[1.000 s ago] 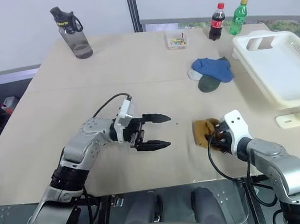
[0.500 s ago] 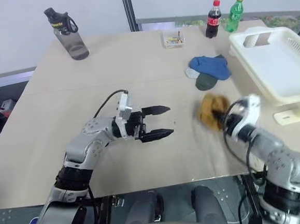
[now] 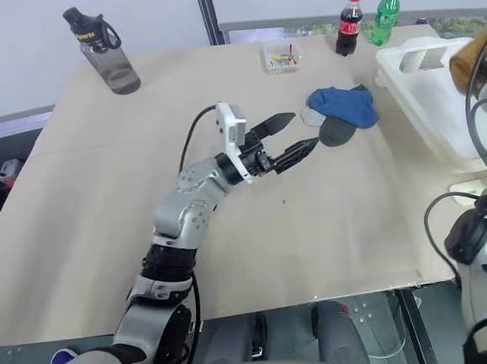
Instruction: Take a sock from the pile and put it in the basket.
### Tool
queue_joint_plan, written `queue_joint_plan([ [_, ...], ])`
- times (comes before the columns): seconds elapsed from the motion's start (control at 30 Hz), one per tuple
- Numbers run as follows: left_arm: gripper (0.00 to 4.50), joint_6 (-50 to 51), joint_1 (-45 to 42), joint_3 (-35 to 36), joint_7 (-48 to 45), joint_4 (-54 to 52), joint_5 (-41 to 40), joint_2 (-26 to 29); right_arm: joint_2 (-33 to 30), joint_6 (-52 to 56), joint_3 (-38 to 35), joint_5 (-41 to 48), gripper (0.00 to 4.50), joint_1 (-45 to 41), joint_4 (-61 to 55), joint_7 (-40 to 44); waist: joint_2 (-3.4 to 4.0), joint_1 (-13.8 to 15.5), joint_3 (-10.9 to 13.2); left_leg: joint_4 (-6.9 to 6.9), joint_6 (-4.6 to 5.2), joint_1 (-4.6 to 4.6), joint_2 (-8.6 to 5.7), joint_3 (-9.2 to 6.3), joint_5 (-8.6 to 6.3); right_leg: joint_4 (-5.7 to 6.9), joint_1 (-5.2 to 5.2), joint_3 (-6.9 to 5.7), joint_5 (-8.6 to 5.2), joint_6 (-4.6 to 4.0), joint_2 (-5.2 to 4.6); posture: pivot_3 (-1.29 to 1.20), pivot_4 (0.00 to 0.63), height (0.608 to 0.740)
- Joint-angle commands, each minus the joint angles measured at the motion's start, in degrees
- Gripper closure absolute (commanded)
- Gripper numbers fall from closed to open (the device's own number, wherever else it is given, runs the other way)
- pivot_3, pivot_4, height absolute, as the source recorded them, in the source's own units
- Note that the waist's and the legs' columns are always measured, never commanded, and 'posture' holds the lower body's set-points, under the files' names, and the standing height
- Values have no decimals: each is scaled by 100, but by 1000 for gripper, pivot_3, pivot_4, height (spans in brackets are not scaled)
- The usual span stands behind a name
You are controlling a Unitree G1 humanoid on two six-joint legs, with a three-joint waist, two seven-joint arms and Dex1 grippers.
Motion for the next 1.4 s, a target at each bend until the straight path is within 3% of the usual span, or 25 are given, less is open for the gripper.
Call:
queue_joint_plan([
  [0.03,0,-279,-81,59,132,-109,98,-54,-291,-558,117,-190,4489,-334,1112,402,2,5,0,-5,-1,0,0,2,0,-5,0,2,0,0,0,0,150,740],
  [0.2,0,-257,16,68,169,-109,129,10,-458,-578,333,-368,2280,-406,1556,673,9,22,3,-16,-20,-11,0,6,12,-36,0,2,5,8,-4,0,150,740],
  [0.3,0,-186,110,36,103,-159,115,116,-604,-496,544,-548,795,-332,1371,683,9,24,3,-16,-20,-12,-2,7,11,-38,0,2,6,9,-5,0,150,740],
  [0.37,0,-49,168,40,63,-218,36,188,-699,-276,669,-590,80,-190,989,786,9,41,3,-16,-21,-11,-2,3,12,-35,0,-1,6,10,-5,0,150,740],
  [0.5,0,292,291,125,-85,-301,-195,354,-843,462,624,-477,80,766,-734,753,10,74,3,-14,-19,-14,-1,-4,11,-33,0,-8,6,10,-5,0,150,740],
  [0.7,0,-160,558,140,-359,-268,43,822,-366,1536,-99,476,80,3194,-5700,812,32,67,-5,-17,-21,-15,7,-27,12,-26,-5,-10,6,10,-4,0,150,740],
  [0.9,0,3,856,528,-829,-181,-184,1538,-171,1293,359,705,80,5036,-8679,1413,34,22,-6,-1,2,11,6,-35,-2,6,1,2,5,11,4,0,150,740],
  [1.1,0,23,1337,967,-1300,-356,-264,2414,-72,529,1258,-39,80,6969,-9387,1985,28,59,-3,37,2,18,7,-39,-2,23,18,-8,3,10,6,0,150,740],
  [1.4,0,356,2097,1537,-1683,-932,-574,3453,107,-18,902,-112,80,8058,-9460,2508,20,40,1,56,3,21,20,-36,-3,34,18,0,0,10,3,0,150,740],
])
